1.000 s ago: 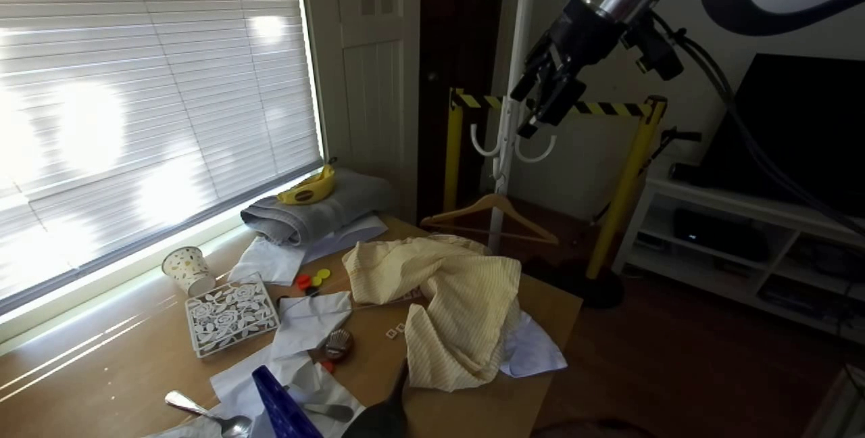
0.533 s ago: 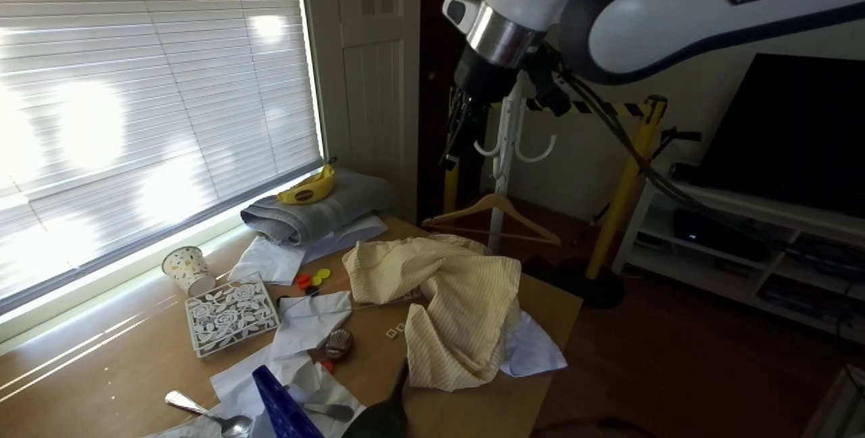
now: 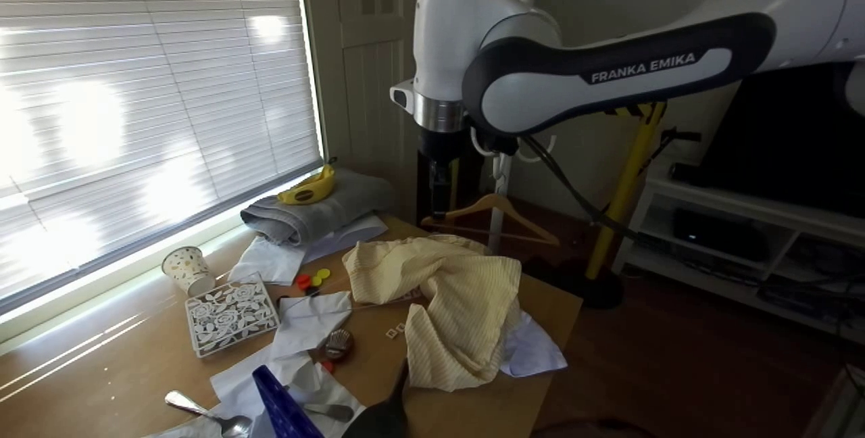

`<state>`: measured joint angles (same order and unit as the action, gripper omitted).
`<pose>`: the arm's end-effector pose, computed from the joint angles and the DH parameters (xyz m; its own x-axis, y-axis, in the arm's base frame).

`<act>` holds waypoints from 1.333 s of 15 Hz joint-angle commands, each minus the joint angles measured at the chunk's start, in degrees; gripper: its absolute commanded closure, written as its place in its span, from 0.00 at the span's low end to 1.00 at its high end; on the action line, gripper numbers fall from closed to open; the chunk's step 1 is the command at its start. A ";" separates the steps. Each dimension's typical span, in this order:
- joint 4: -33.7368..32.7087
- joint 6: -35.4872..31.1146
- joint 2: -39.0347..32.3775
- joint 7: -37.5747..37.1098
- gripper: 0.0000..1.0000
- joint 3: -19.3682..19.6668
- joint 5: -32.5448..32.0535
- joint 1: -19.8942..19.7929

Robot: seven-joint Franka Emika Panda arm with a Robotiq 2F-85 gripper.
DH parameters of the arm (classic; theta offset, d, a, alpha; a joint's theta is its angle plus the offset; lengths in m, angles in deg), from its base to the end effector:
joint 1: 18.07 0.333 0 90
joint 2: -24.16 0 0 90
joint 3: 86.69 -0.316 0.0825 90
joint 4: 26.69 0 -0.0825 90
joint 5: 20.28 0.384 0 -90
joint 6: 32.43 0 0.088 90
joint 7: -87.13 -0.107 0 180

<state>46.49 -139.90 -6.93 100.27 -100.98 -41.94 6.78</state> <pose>0.6001 0.3998 0.4549 0.5610 0.8278 0.0071 0.8015 -0.5453 0.2456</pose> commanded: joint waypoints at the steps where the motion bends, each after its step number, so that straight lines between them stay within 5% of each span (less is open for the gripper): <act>1: -13.63 10.08 -9.46 5.41 0.00 0.45 -1.56 3.52; 2: -4.61 4.22 -4.02 2.21 0.00 0.10 -0.27 1.48; 9: -10.72 8.27 -7.89 4.41 0.00 0.18 -0.35 2.84; 20: -27.24 2.42 -23.91 8.43 0.00 0.09 0.30 4.46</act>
<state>28.81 -138.06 -23.75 107.24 -100.90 -41.84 9.88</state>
